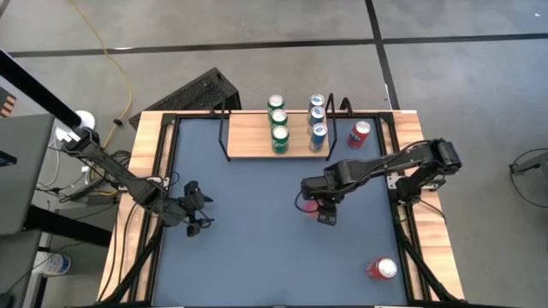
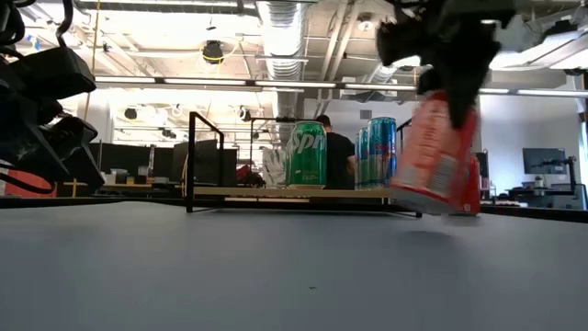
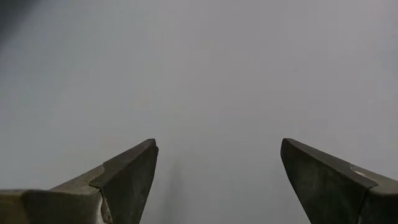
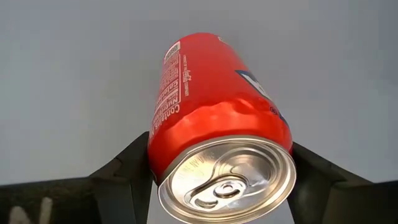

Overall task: Place canned beverage on shelf
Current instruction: Put the middle red soda can on the shelf

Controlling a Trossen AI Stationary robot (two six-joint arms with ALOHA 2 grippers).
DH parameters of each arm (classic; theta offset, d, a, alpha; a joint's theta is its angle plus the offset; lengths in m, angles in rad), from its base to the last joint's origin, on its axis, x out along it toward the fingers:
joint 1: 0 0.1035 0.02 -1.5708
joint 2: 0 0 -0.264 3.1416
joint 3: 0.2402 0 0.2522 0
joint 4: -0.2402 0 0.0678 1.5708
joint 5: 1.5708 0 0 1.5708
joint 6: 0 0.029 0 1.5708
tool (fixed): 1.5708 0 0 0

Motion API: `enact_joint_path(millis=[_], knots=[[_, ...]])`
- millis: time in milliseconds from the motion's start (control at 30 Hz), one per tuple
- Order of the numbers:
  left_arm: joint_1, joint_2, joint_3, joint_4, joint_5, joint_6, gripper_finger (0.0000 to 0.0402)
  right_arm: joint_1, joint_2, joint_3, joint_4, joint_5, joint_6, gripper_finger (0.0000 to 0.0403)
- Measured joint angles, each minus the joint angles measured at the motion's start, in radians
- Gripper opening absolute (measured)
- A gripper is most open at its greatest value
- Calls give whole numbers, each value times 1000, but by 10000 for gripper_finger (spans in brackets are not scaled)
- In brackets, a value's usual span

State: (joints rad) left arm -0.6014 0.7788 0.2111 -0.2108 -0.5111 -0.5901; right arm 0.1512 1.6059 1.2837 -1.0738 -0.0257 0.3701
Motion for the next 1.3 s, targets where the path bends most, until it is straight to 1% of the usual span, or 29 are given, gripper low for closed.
enact_joint_path(millis=[67,167,233,300,600,733,800,933,1033,1067,1133,1300], knots=[[0,0,0,0,0,-5,330,-1,5,17,36,1,-28,259],[0,0,0,0,0,-6,330,-15,29,60,14,4,-35,259],[0,0,0,0,-1,-6,330,-23,57,106,-5,19,-50,259],[0,0,0,0,-1,-6,330,-25,97,170,-2,38,-104,259],[0,0,0,0,2,-40,330,-20,407,538,-85,177,-493,259],[0,0,0,0,7,-42,330,-3,556,707,-178,278,-613,260],[0,0,0,0,9,-38,330,12,622,792,-241,309,-653,260],[0,0,0,0,13,-31,330,42,729,960,-365,325,-666,260],[0,0,0,0,12,-15,330,58,793,1065,-447,337,-634,260],[0,0,0,0,9,-8,330,62,805,1078,-456,340,-621,261],[0,0,0,0,1,5,330,70,794,1054,-443,348,-613,261],[0,0,0,0,0,5,330,76,795,1053,-426,369,-590,261]])
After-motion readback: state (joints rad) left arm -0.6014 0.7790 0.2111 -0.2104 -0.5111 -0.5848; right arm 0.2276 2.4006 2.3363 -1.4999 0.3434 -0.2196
